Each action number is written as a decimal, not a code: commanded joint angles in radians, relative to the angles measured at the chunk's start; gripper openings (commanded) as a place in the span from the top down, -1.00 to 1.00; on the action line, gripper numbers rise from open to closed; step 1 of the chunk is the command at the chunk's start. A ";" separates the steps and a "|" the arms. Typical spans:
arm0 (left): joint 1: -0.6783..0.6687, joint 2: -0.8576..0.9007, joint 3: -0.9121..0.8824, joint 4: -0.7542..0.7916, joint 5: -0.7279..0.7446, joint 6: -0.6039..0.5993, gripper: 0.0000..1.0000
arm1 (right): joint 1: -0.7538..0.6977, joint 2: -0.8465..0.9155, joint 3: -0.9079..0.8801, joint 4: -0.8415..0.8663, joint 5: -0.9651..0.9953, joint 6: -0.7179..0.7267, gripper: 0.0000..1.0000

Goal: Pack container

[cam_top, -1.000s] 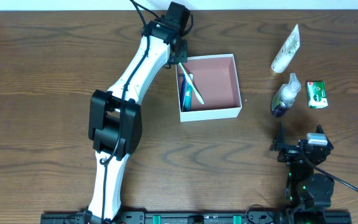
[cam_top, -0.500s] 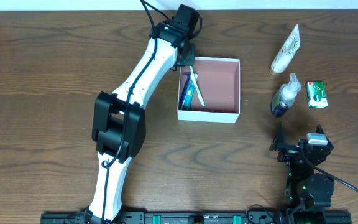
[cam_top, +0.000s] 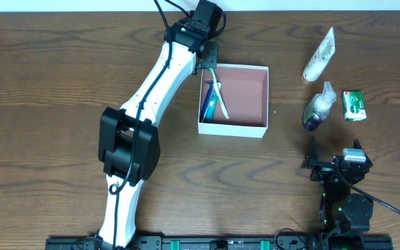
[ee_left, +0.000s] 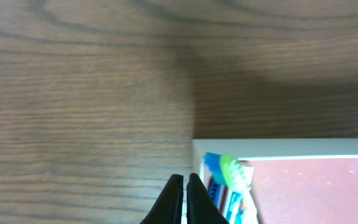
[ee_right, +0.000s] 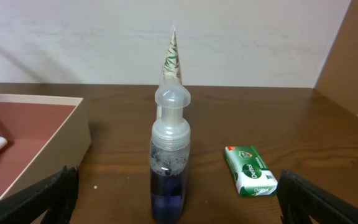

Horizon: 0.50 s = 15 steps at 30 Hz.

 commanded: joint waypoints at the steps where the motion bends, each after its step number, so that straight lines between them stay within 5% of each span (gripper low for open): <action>1: -0.005 -0.032 0.001 0.023 0.056 0.008 0.88 | 0.011 -0.005 -0.002 -0.005 -0.001 -0.007 -0.98; 15: -0.025 -0.009 0.000 0.102 0.032 0.010 0.88 | 0.011 -0.005 -0.002 -0.005 -0.001 -0.007 -0.98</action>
